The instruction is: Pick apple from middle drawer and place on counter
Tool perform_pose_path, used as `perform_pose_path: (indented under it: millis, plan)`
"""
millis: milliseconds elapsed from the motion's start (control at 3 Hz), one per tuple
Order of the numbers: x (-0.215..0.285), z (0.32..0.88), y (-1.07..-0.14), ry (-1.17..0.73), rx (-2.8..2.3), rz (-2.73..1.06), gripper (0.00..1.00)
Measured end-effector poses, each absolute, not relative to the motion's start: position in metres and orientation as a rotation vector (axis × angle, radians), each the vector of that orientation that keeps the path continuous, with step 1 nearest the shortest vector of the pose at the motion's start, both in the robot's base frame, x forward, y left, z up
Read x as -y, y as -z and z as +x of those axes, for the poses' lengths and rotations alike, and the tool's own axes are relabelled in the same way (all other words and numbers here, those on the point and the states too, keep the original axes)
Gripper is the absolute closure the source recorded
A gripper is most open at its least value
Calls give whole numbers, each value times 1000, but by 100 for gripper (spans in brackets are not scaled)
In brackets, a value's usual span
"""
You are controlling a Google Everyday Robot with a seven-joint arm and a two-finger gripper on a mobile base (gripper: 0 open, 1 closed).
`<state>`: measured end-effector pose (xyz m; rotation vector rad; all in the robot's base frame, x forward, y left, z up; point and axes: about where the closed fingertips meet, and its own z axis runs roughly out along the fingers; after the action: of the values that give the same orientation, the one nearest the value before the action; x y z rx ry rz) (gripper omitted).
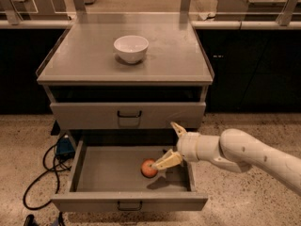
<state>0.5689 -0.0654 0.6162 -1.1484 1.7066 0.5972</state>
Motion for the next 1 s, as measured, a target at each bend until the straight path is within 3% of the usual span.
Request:
perform_pose_path:
  millis: [333,1000]
  plan:
    - [33,591,-591,-566,-1778,-1171,0]
    - [16,596,-555,-631,-1821,-1187,0]
